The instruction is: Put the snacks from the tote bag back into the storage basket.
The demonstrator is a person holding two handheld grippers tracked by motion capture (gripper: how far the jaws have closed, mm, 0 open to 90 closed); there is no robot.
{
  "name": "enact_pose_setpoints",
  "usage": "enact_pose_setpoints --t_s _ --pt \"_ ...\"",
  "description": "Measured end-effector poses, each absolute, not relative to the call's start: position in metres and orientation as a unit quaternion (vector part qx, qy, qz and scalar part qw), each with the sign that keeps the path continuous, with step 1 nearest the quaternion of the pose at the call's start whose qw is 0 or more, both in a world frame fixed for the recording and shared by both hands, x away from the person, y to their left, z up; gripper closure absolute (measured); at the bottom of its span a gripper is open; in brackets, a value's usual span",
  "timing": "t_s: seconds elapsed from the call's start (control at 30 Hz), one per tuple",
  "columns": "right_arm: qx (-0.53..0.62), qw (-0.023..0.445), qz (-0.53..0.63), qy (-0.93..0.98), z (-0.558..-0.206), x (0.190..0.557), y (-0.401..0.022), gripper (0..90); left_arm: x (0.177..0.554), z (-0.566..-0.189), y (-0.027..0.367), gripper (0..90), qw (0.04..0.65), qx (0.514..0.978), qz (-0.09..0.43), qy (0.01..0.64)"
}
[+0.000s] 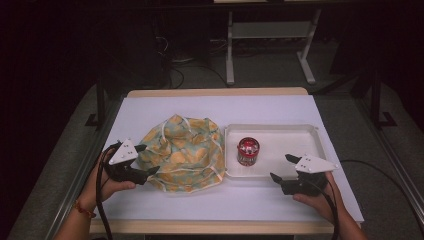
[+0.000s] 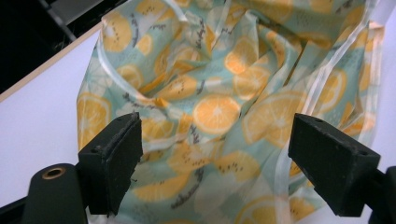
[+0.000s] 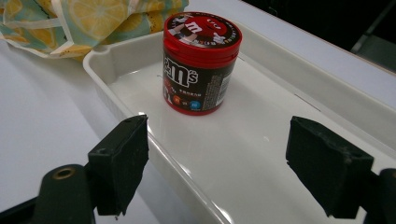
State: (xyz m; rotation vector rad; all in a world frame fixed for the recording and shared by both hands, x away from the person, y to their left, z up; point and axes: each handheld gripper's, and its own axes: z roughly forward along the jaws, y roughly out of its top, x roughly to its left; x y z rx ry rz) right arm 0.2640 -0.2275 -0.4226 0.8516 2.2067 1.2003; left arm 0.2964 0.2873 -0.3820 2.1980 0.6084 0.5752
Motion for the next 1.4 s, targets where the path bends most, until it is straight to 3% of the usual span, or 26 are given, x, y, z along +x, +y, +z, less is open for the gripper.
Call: enact_pose_setpoints --t_s 0.6,1.4 --pt "0.311 0.244 0.438 0.807 -0.422 0.263 -0.228 20.6 0.282 -0.398 0.302 17.5 0.418 0.843 0.221 0.256" --pt "0.305 0.243 0.441 0.808 -0.421 0.266 -0.226 20.6 0.273 -0.426 0.332 16.6 0.419 0.831 0.207 0.300"
